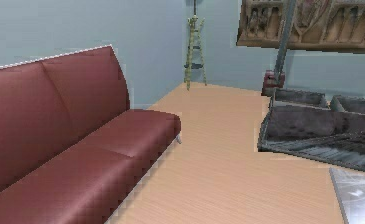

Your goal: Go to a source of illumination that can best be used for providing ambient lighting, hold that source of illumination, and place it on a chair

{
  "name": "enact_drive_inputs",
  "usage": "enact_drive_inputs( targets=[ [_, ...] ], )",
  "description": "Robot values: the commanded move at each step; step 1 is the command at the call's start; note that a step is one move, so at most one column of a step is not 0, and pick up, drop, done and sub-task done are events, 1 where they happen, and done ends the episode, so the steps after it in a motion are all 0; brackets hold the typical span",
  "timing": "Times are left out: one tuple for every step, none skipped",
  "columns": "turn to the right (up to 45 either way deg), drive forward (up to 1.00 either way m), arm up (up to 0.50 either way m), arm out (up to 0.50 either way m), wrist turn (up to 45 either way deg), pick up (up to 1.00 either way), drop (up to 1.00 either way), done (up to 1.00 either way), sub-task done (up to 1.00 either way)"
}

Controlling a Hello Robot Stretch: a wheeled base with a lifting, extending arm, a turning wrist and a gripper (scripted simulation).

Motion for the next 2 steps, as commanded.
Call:
enact_drive_inputs(
  targets=[
    [0.0,0.00,0.00,0.00,0.0,1.00,0.00,0.00,0.00],
    [0.0,0.00,0.10,0.00,0.0,0.00,0.00,0.00,0.00]
  ],
)
